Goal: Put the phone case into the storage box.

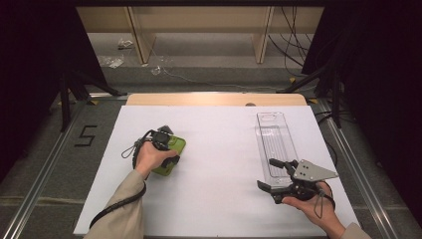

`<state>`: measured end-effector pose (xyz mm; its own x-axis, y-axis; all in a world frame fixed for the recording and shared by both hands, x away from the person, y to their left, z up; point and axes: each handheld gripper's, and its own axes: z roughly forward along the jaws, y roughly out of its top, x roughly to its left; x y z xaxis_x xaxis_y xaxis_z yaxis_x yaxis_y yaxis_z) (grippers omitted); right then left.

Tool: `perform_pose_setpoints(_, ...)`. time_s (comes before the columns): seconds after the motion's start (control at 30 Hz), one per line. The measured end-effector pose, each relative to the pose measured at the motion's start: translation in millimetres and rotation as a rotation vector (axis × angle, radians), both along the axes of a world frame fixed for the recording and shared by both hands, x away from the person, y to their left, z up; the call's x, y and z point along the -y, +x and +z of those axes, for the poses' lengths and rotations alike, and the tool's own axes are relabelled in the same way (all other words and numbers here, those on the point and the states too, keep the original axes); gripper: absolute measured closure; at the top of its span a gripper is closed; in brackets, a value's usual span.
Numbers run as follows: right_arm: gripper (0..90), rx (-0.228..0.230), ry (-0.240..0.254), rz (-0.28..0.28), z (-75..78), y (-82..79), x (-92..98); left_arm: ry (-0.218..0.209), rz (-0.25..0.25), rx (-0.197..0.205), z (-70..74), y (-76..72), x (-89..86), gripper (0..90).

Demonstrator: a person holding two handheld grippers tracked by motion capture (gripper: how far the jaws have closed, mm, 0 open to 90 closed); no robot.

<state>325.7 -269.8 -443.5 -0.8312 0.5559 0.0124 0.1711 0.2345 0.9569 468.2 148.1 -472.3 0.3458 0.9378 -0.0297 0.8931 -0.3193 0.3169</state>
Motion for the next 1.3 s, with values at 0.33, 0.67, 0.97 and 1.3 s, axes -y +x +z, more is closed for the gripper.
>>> perform_pose_setpoints(0.33, 16.5, 0.002, 0.003, -0.003, 0.4, 0.0, 0.5, -0.004, -0.007, 0.006, 0.0, -0.8, -0.9, 16.3)
perform_pose_setpoints(0.67, 16.5, 0.003, 0.004, -0.005, 0.7, -0.1, 0.8, -0.008, -0.019, 0.029, 1.7, -3.7, -3.3, 16.3)
perform_pose_setpoints(0.97, 16.5, 0.005, 0.006, -0.005, 0.9, -0.2, 0.9, -0.029, -0.035, 0.081, 9.3, -8.3, -2.0, 16.3)
perform_pose_setpoints(1.3, 16.5, 0.006, 0.006, -0.006, 0.9, -0.3, 0.7, -0.056, -0.046, 0.146, 15.3, -12.9, 2.0, 16.3)
